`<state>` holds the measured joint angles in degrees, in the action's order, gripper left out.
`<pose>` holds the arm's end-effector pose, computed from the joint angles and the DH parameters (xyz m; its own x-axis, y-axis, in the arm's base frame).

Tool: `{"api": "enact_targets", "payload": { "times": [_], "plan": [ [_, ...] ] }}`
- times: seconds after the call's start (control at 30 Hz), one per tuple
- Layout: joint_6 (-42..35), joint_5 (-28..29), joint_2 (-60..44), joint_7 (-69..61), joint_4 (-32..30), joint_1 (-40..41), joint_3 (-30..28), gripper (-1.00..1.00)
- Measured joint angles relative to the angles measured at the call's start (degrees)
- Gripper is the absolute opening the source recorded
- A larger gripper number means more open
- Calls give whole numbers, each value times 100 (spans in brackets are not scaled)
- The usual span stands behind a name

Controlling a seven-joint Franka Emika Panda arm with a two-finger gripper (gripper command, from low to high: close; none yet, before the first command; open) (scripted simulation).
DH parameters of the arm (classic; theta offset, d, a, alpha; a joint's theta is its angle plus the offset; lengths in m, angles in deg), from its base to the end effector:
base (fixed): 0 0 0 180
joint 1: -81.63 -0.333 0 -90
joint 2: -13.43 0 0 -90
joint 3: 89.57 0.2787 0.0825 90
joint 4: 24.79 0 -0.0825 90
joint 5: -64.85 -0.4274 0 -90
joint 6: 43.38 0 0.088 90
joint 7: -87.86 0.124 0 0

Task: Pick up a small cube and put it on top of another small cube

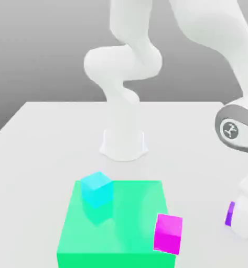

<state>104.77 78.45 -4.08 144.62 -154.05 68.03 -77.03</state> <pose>0.4969 0.2540 0.1440 0.9385 -0.3376 0.0724 -0.3392 -0.9406 0.0107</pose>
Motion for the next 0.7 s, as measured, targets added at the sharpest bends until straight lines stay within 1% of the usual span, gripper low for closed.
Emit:
{"api": "enact_targets", "payload": {
  "times": [0.17, 0.23, 0.37, 0.6, 0.63, 0.7],
  "plan": [
    [15, 226, 1016, 780, -777, 280, -466, -100],
    [-158, 155, 1412, 923, -1036, 629, -649, -100],
    [-623, -217, 2220, 1003, -1523, 1227, -942, -100],
    [-1441, -1008, 3687, 869, -2361, 1734, -1729, -100],
    [-1390, -1064, 3718, 784, -2449, 1736, -1775, -100],
    [-1041, -1118, 3515, 707, -2601, 1741, -1813, -100]
  ]
}}
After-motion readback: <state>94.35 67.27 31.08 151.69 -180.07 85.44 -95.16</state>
